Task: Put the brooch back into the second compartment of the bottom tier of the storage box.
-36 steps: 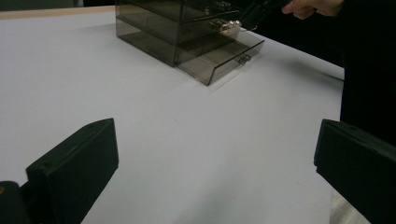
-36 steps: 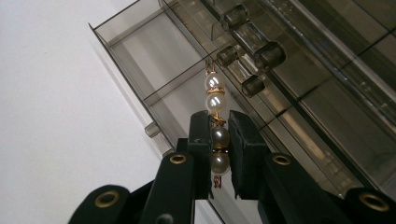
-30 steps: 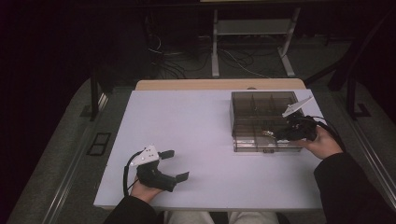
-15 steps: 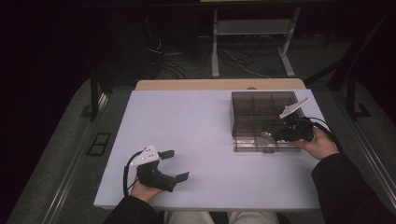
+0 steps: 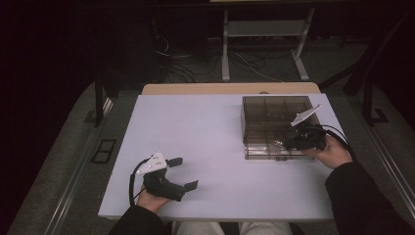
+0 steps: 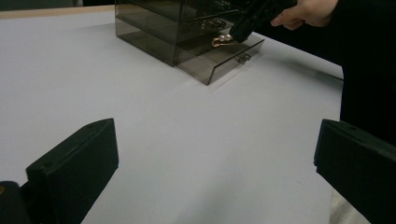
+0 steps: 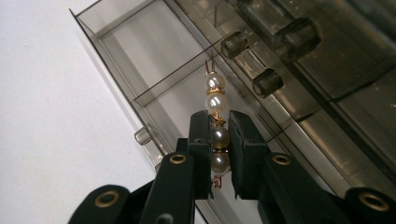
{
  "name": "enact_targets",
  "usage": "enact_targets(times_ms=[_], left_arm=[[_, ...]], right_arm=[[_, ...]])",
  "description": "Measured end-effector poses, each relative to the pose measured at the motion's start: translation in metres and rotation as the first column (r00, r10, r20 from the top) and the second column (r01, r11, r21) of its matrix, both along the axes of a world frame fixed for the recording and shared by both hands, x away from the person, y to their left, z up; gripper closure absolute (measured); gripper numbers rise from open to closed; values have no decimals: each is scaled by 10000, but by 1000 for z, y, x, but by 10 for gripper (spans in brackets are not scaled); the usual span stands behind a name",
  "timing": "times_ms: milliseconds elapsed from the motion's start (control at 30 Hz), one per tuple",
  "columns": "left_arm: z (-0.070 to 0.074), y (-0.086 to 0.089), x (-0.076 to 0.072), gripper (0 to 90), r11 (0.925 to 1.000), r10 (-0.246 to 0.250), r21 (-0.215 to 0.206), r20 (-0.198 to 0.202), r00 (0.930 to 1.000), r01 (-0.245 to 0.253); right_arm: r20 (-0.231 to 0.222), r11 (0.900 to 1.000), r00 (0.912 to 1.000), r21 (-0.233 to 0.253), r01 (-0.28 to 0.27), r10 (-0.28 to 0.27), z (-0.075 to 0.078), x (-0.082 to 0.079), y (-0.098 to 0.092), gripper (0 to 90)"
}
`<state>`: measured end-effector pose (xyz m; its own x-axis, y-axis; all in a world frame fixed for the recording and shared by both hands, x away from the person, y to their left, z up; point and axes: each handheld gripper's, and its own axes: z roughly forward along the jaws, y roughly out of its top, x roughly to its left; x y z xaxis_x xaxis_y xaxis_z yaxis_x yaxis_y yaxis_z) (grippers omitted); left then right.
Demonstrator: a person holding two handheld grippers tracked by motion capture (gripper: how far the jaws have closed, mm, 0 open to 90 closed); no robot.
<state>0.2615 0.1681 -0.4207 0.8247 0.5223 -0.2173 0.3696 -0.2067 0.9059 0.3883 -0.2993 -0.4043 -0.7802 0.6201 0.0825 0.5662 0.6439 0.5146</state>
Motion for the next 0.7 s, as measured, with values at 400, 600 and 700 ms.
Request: enact_targets(times_ms=[400, 600, 700], left_arm=[[0, 0, 0, 0, 10000, 5, 5, -8, 10000, -5], [0, 0, 0, 0, 10000, -9, 16, 3, 10000, 9], [0, 0, 0, 0, 10000, -9, 25, 4, 10000, 9]], right_arm=[[-131, 10000, 9999, -12, 18, -18, -10, 2, 3, 792], [-153, 10000, 9999, -20, -35, 35, -14, 4, 7, 792], [-194, 10000, 9998, 3, -15, 16, -16, 5, 8, 792]])
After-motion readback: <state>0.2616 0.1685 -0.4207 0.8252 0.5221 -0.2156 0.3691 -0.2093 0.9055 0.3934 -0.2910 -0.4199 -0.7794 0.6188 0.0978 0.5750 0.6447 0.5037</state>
